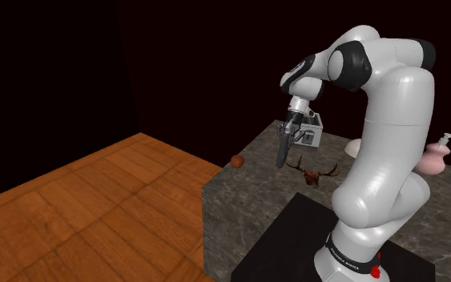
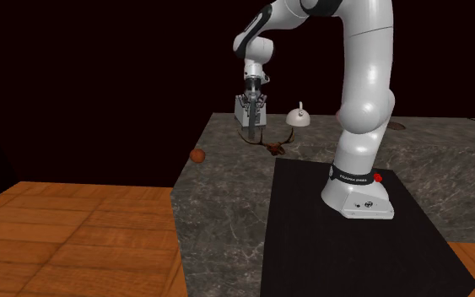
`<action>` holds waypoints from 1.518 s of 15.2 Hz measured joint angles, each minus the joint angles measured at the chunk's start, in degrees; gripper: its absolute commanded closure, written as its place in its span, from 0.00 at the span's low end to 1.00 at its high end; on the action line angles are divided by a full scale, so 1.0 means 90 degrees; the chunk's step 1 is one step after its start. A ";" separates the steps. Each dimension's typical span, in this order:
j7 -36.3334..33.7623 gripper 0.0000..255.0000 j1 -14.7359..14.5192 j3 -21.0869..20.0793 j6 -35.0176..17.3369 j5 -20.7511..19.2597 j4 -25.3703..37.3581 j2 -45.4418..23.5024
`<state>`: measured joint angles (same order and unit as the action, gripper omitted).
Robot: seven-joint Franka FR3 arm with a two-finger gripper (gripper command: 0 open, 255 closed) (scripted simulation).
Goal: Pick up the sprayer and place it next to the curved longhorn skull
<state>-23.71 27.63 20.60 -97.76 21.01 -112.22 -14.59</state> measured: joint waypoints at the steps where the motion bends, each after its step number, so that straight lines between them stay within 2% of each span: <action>1: 0.0033 1.00 0.0007 -0.0003 -0.0058 0.0019 -0.0014 -0.0055; 23: 0.0690 1.00 0.0119 -0.0213 -0.1380 0.0567 -0.0320 -0.1272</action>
<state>-17.50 28.70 18.69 -110.18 26.11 -115.10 -26.04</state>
